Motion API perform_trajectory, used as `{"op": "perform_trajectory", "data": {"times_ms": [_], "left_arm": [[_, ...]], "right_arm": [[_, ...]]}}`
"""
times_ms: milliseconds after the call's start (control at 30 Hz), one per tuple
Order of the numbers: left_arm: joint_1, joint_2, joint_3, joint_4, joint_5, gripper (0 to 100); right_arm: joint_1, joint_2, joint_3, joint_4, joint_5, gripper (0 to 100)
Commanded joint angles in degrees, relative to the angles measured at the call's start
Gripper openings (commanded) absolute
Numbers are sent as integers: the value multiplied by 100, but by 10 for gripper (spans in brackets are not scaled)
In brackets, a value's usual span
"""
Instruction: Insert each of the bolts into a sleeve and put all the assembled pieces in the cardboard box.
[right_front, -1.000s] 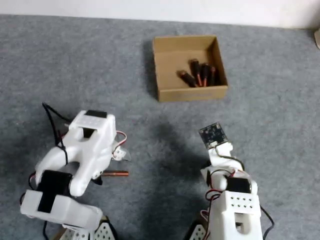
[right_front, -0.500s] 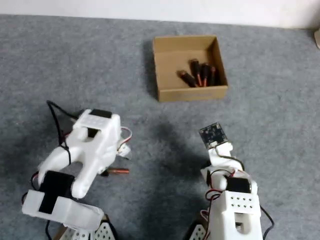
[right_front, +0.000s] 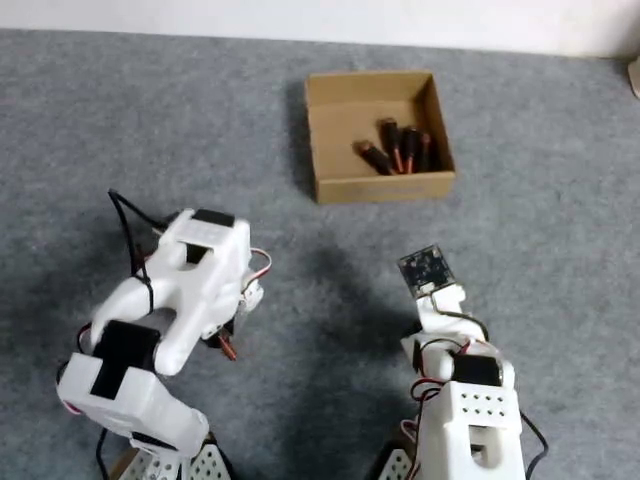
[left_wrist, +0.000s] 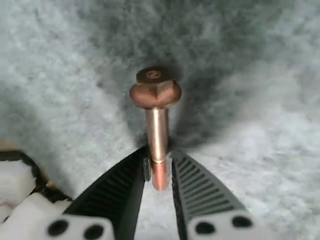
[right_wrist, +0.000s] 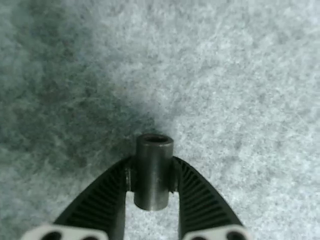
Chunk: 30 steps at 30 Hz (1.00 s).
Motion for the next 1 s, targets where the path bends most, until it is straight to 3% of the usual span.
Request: {"op": "perform_trajectory", "data": {"times_ms": [0, 133, 233, 600, 733, 867, 967], "left_arm": [[-75, -66, -356, 624, -782, 6], [-92, -66, -927, 941, -2681, 5], [-57, -66, -1367, 1020, -3604, 5], [-13, -66, -3415, 1002, -5644, 5], [-22, -84, -4303, 818, -6057, 5], [4, -532, -4971, 765, -6796, 5], [13, -1218, -5024, 765, -6919, 5]], "right_arm": [[31, -66, -22, -180, 88, 6], [31, -66, -22, -180, 88, 6], [31, -66, -22, -180, 88, 6], [31, -66, -22, -180, 88, 6], [31, -66, -22, -180, 88, 6], [31, -66, -22, -180, 79, 6], [31, -66, -22, -180, 79, 6]]}}
